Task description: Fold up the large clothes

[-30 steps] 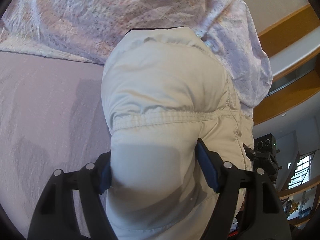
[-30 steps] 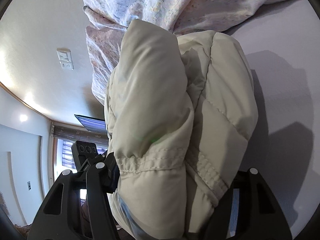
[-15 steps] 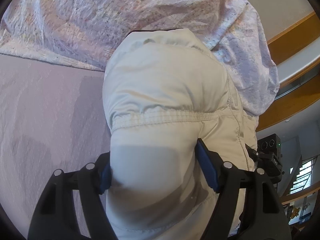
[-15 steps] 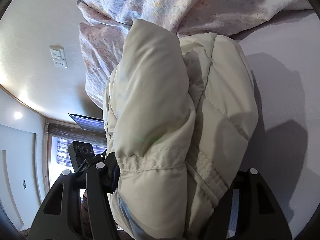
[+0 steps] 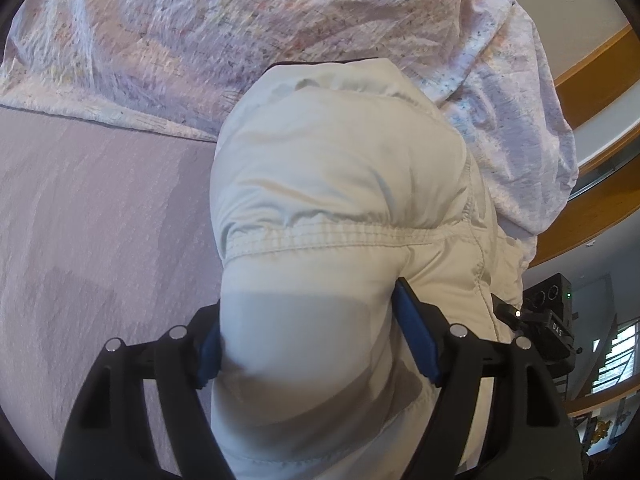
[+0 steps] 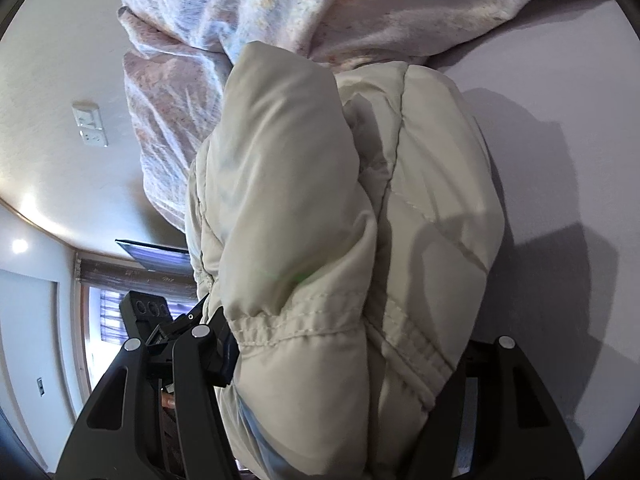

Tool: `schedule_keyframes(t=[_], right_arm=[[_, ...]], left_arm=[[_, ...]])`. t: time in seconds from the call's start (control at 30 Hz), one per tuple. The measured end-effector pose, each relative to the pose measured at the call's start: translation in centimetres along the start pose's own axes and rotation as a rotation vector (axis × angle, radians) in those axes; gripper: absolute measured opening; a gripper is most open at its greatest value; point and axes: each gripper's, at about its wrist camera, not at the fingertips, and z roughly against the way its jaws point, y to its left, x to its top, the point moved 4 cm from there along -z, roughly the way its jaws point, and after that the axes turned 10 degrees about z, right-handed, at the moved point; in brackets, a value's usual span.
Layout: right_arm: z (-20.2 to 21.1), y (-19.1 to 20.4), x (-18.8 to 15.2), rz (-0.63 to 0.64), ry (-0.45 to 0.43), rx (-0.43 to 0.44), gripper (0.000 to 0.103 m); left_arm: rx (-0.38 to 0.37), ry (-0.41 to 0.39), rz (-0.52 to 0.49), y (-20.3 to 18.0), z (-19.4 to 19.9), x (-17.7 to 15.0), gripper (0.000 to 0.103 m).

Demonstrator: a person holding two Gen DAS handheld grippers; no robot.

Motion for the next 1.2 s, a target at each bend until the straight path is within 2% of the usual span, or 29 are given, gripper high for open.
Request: schedule_keyframes(t=[0.2,0.27,0.43,0.5,0.7,0.87,1.07,1.2], right_arm=[[-0.2,-0.3,-1.0,-0.040,-0.015,-0.059,0.063],[-0.2,-0.4,-1.3,-0.053,-0.018,-0.084,0.067],[-0.8,0.5,-1.5,-0.043,-0.026,-0.201,0.085],[-0.6,0.8,-1.5,-0.044,-0.030,-0.233,0.087],[0.3,2.1,-1.7,-0.026,-0.039,-0.305,0.088],[2.1,3.1,-1.5,-0.001,-0.057,-0.379,0.088],[6.4,4.8,-0.5,0.068,-0.174,-0.520,0.089],[7.1,7.6,0.2,0.177,-0.224,-0.530,0.085]], left_arm=[[0.047,-0.013,-0.012,-0.2,-0.3,0.0,0.077],[0.072,-0.020,-0.012,-0.3,-0.3,0.1,0.080],[0.119,-0.031,-0.021,-0.8,-0.2,0.3,0.085],[0.135,-0.035,-0.030,-1.0,0.0,0.4,0.085],[0.180,-0.066,-0.051,-1.7,1.1,0.3,0.085],[0.197,-0.139,-0.108,-3.2,3.1,0.0,0.085],[0.207,-0.240,-0.259,-6.7,5.5,-1.0,0.086],[0.221,-0.258,-0.328,-8.2,5.0,-1.8,0.086]])
